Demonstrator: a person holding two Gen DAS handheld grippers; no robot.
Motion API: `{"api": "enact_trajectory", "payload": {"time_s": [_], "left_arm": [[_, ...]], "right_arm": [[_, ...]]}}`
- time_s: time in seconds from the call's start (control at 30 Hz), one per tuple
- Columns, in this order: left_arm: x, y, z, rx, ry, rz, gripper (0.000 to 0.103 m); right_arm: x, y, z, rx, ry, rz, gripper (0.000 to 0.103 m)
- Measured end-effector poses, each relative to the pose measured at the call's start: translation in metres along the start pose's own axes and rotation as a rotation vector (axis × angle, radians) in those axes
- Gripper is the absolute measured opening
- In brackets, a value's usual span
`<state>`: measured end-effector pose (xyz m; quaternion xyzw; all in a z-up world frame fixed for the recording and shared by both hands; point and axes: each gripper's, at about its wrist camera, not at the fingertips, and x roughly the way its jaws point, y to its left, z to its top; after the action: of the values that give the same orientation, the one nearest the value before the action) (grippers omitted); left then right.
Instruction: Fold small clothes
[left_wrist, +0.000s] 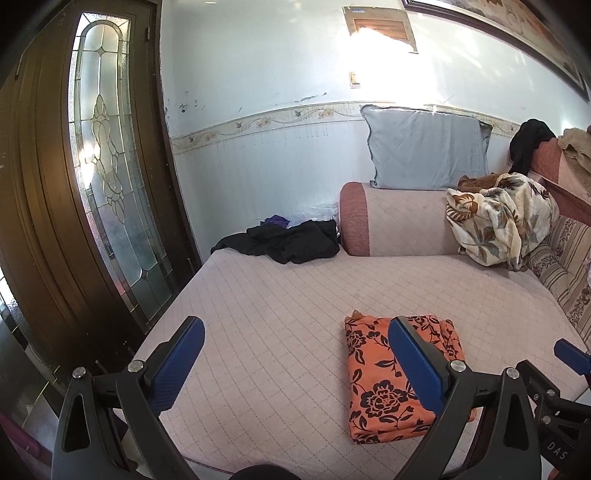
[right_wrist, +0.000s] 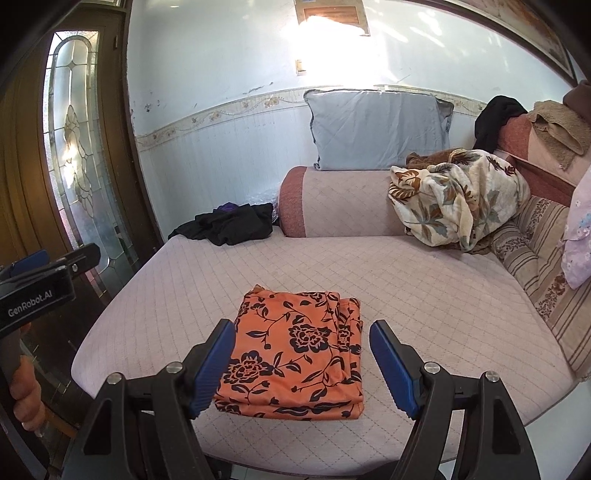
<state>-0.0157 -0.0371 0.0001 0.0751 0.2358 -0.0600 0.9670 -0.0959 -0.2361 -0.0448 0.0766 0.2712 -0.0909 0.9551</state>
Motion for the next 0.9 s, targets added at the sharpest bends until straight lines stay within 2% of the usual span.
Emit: {"api": "enact_trajectory", "payload": {"time_s": [0.33,0.7,0.9], "left_arm": [[-0.009,0.006,0.004,-0.010,-0.023,0.003,0.099],[-0.033,0.004,0.007,0.002,-0.067,-0.018,0.099],[-0.027,0.006,0.006,-0.009,-0.055,-0.025,0.099]], "right_arm": [[0.009,0.012,-0.002,-0.030,0.022,0.011,0.078],[-0.010,0.012,0.000,-0.030,-0.011,0.004,0.078],[-0.009,0.012,-0.001,-0.037,-0.007,0.002,0.078]]}}
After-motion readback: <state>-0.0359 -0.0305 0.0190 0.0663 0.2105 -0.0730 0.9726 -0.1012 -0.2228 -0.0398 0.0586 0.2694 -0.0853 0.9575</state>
